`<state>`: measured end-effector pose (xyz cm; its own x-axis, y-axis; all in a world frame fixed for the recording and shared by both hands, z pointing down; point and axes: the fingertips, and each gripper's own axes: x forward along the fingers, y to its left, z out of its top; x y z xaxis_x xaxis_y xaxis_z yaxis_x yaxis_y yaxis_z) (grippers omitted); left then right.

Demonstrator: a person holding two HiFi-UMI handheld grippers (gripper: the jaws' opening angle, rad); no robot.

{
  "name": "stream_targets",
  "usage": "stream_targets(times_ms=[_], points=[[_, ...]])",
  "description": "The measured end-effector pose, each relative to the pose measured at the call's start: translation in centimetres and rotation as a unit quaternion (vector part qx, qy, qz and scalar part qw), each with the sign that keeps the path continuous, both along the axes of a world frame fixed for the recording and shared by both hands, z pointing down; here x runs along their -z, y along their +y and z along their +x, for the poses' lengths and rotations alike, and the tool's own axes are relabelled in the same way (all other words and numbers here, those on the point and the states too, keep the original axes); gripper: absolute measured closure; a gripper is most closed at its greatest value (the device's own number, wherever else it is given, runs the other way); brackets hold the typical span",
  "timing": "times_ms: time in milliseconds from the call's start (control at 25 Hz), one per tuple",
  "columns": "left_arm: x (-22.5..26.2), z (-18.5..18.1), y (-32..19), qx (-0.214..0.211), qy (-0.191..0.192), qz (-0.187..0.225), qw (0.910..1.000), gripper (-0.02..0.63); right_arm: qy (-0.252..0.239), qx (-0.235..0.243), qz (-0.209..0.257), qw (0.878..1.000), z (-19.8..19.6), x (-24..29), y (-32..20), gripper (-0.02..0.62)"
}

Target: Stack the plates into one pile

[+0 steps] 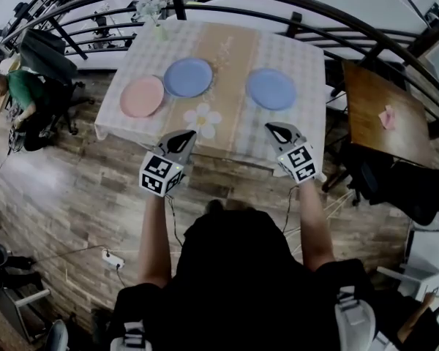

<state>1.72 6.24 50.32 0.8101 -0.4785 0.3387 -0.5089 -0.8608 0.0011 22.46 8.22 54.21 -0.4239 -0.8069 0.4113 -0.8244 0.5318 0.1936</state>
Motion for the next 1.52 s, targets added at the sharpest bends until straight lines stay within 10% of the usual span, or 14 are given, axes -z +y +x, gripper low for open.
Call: stream_targets(times_ms=[1520], points=[[-1.7,-3.0,-5.6,-0.033,0.005,-0.016,0.9993,0.606,0.014,-0.047,-0.015,0.999,-2.1,-2.0,-3.4,0.597]])
